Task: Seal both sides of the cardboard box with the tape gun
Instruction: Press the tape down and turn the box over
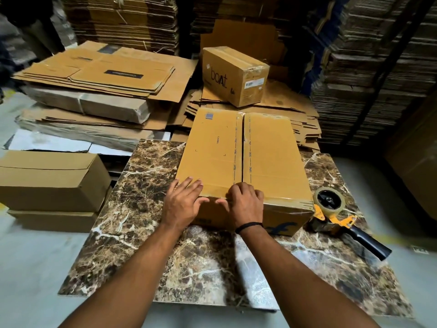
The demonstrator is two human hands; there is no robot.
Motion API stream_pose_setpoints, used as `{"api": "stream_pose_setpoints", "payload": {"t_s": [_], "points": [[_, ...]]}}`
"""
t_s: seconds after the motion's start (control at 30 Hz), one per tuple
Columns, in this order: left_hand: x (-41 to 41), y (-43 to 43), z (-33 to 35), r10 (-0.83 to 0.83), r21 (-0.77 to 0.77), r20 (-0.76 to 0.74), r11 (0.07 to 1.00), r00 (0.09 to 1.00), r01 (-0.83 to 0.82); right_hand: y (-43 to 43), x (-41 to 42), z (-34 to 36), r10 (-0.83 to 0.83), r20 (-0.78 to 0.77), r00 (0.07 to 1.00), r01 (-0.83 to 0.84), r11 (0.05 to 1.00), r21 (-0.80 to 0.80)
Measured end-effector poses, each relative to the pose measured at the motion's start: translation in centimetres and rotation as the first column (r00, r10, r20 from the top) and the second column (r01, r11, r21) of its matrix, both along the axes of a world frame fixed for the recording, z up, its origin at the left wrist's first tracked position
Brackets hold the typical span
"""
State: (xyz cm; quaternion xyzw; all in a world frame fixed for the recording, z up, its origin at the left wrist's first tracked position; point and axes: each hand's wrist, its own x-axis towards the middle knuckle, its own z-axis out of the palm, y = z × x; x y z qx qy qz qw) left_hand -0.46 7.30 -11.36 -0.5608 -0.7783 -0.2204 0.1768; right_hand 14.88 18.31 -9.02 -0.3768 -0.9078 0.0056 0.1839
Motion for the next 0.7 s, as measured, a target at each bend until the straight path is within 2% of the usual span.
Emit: {"api": "stream_pose_setpoints", "payload": {"t_s": [0.13,0.23,0.3,0.37,0.5,0.7], "points": [[1.2,0.8,0.8,-0.104,-0.11,-0.073,0.989,0.992,0.096,0.2,0.2,-0.1,0.043,-0.034,0.998,-0.045,0.997,-0.056],[2.2,1.7,1.2,-0.159,-0.104,0.01,0.982,0.987,0.159,0.8,0.9,0.4,0.133,-0.059,0.989,-0.139,0.985,-0.104],[2.3,1.8,1.2,-0.151,-0.087,0.054,0.984,0.987,0.155,1.6,1.5,1.0,0.162,-0.028,0.986,-0.164,0.985,-0.059],[2.2,1.7,1.2,-0.149,-0.077,0.059,0.985,0.987,0.153,2.3,2.3,1.3,0.098,0.003,0.995,-0.098,0.995,-0.01],[2.6,1.8,0.9,-0.112,-0.073,0.083,0.99,0.99,0.118,3.0,3.5,0.9,-0.003,0.14,0.99,0.007,1.0,-0.027],[4.0,2.3,2.3,0.035,-0.141,0.066,0.99,0.997,-0.026,3.3,3.7,0.6,0.097,0.151,0.984,-0.103,0.994,0.034]]}}
